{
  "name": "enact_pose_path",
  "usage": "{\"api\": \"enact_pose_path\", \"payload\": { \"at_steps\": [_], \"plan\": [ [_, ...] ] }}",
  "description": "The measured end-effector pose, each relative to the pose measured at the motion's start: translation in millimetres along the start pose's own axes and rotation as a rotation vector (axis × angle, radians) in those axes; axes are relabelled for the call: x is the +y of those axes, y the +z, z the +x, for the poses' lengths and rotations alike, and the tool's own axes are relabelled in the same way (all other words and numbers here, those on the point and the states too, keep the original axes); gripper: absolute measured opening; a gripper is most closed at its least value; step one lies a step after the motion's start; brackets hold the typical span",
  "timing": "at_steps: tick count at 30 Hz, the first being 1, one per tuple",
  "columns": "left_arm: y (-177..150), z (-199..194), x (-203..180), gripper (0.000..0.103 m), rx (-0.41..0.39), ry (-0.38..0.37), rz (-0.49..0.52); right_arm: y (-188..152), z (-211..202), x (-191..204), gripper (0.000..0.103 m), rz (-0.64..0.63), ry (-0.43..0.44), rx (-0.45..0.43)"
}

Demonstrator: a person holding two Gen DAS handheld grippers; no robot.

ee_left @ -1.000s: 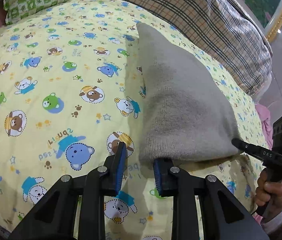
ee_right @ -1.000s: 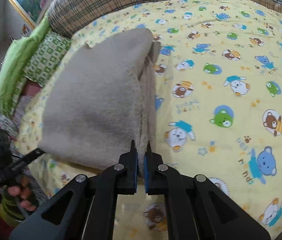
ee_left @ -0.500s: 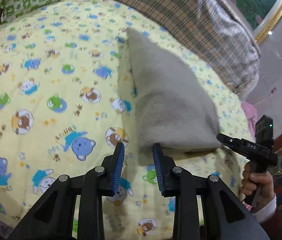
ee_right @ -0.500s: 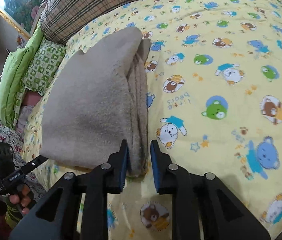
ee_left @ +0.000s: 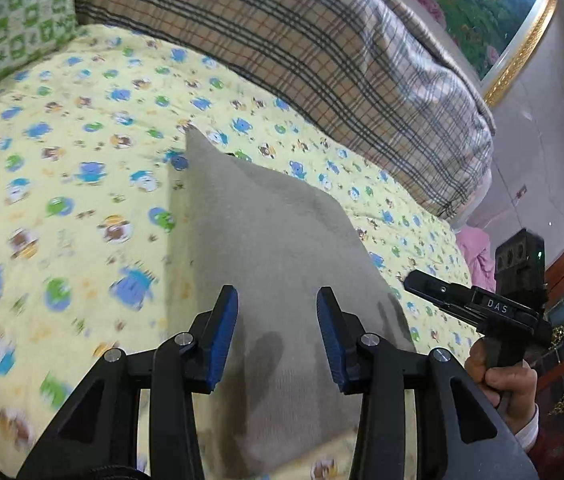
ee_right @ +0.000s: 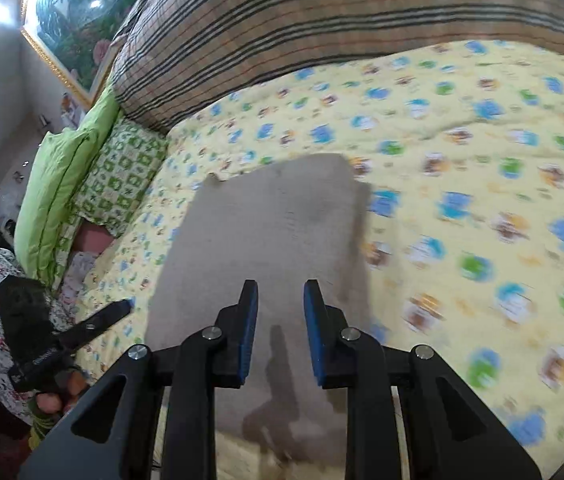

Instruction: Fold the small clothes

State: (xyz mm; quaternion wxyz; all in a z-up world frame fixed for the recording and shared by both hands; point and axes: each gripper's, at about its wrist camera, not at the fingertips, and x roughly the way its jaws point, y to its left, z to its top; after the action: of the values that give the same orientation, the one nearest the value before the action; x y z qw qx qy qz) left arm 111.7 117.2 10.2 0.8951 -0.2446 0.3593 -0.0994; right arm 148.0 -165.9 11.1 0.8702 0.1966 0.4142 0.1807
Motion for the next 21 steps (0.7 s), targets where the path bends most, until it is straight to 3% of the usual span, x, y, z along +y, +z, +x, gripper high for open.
{"api": "enact_pose_path", "payload": {
  "at_steps": [8,11,14,17,21],
  "plan": [
    [49,53,19,0.041,0.006,0.003,-0.017,39,59,5,0.025,0.001,0.020,0.055],
    [61,75,35,0.041,0.045,0.019,-0.054,54,81,2,0.025,-0.008,0.025,0.090],
    [59,94,47,0.039,0.086,0.067,-0.061,52,108,-13,0.021,-0.014,-0.081,0.153],
    [61,111,58,0.041,0.092,0.094,-0.063,48,112,-31,0.018,0.052,-0.031,0.137],
    [68,120,58,0.041,0.102,0.107,-0.040,48,106,-31,0.013,0.049,-0.107,0.096]
  ]
}}
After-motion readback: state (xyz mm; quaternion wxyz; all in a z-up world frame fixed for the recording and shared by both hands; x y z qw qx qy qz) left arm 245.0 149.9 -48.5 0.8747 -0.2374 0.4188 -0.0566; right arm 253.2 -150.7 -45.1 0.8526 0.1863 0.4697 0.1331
